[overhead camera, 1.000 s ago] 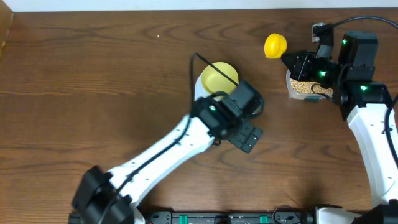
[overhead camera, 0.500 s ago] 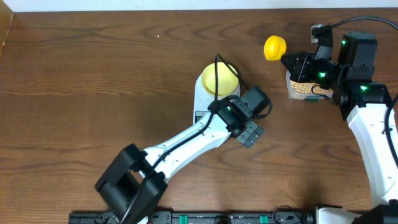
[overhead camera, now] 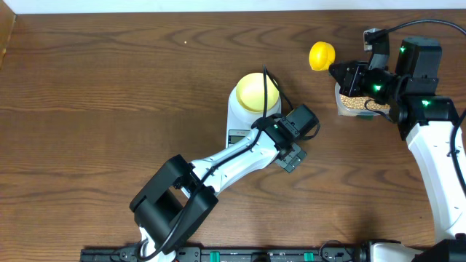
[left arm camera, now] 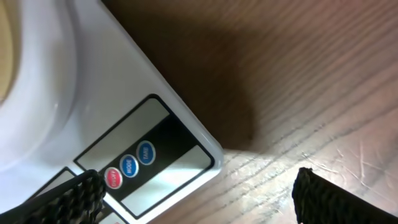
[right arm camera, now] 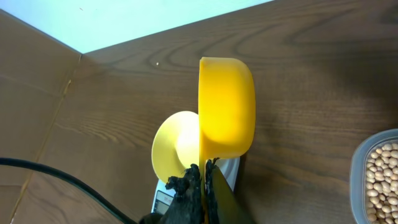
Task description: Scoop item into bowl and weigh 50g on scale
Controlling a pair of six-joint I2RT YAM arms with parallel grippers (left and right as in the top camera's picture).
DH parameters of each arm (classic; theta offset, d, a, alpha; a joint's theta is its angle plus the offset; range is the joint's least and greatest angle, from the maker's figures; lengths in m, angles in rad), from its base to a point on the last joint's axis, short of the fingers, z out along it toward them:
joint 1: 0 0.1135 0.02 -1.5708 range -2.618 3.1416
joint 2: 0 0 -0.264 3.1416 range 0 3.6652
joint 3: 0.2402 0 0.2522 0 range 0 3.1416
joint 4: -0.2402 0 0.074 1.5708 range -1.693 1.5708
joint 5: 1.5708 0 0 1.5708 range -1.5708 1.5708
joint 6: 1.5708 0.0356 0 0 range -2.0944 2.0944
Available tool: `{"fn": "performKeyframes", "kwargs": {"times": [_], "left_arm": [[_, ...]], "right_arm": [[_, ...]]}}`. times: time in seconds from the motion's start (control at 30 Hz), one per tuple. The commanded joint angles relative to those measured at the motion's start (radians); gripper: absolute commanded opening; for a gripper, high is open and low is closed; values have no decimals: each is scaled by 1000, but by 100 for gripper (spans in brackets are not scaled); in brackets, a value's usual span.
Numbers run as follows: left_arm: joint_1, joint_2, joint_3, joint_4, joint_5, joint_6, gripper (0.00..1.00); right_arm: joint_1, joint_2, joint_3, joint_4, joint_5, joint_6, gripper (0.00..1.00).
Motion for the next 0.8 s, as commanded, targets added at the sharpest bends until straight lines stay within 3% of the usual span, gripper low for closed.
{"fn": "performKeyframes", "kwargs": {"times": [0.0, 0.77], "left_arm": [[0, 12, -14, 4, -46, -27, 98], [6, 12, -95, 82, -48, -67, 98]], "right_arm": [[-5, -10, 21, -2, -6, -22, 1], [-5, -10, 21, -8, -6, -29, 1]]}}
